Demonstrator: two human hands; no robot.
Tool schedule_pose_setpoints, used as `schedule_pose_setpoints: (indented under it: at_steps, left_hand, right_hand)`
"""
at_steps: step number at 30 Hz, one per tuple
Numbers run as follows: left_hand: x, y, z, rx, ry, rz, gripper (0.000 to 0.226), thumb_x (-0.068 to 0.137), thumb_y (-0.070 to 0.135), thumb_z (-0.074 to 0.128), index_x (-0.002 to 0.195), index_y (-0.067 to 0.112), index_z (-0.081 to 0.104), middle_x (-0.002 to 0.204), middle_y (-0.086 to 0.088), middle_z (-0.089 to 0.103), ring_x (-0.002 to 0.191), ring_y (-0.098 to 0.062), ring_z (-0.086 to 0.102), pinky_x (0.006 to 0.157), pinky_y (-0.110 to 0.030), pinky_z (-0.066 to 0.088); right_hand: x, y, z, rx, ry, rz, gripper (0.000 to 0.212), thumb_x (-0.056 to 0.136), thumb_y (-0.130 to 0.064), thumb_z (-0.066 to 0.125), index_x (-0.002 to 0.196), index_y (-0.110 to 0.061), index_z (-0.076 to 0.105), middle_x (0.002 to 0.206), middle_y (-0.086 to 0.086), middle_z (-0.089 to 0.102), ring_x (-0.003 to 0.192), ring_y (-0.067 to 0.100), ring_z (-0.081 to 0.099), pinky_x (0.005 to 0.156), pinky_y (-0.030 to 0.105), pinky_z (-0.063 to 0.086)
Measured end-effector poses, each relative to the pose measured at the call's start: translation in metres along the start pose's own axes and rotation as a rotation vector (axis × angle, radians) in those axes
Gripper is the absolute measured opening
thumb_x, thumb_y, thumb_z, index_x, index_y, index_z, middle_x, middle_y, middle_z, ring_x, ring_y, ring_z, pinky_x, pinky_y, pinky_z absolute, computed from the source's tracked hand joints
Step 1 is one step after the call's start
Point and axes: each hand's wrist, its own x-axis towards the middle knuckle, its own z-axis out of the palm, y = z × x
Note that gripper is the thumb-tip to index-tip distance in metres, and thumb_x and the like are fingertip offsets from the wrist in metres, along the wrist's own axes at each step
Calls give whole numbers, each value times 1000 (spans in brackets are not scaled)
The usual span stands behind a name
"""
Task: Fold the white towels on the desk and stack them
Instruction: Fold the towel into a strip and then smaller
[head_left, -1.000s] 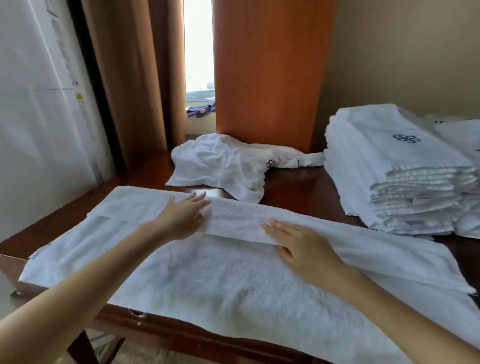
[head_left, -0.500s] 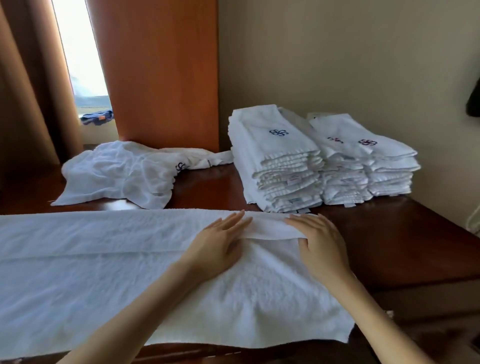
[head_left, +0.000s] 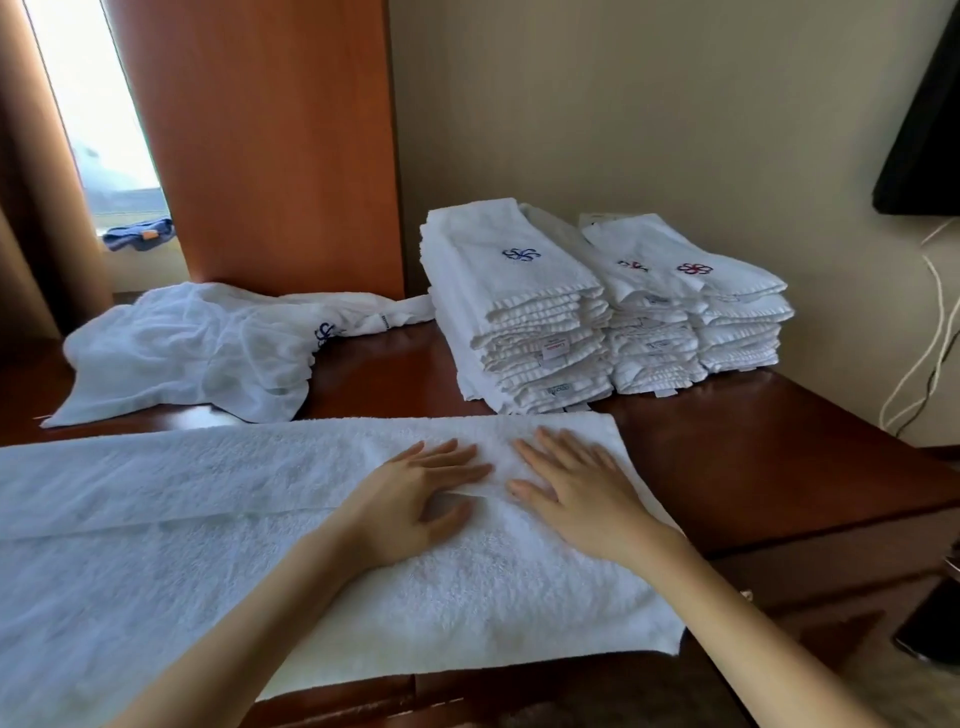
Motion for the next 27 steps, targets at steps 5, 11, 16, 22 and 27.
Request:
schedule_pose_setpoints:
  at_steps: [5, 11, 16, 22, 27]
  left_hand:
    - [1, -4, 2, 42, -24, 15, 51, 95, 53, 44, 144, 48, 30, 156, 19, 20, 146, -1, 11, 121, -30, 5]
    - [2, -5, 4, 88, -151, 30, 49, 96, 58, 19, 143, 59, 4, 158, 21, -4, 145, 3, -11, 120, -29, -7]
    - [3, -6, 5, 97, -206, 31, 52, 90, 65, 3, 141, 62, -9, 156, 26, -15, 142, 5, -21, 118, -28, -14]
    - [3, -3, 1, 87, -254, -7, 52, 91, 64, 5, 140, 62, -11, 155, 26, -16, 144, -4, -22, 117, -31, -15]
    - [11, 12, 1, 204, -316, -109, 50, 103, 44, 17, 148, 49, -4, 160, 13, -10, 147, -20, -13, 119, -43, -5]
  right_hand:
    - [20, 22, -17, 8, -126, 46, 57, 103, -52, 19, 154, -34, 3, 162, -8, -9, 149, 15, -11, 118, 32, -5]
    - [29, -2, -1, 16, -42, 30, 60, 100, -59, 15, 154, -36, 3, 162, -8, -9, 148, 17, -13, 117, 39, -8]
    - [32, 15, -1, 26, -41, 22, 65, 97, -65, 18, 154, -37, 5, 161, -16, -7, 149, 12, -9, 120, 36, -4]
    - [19, 56, -16, 39, -84, 167, 66, 99, -60, 17, 155, -29, 2, 162, -9, -9, 149, 10, -7, 120, 38, 3]
    - [-23, 75, -32, 48, 74, 63, 51, 103, -44, 33, 152, -29, 27, 161, -9, 15, 148, 8, 4, 120, 36, 11]
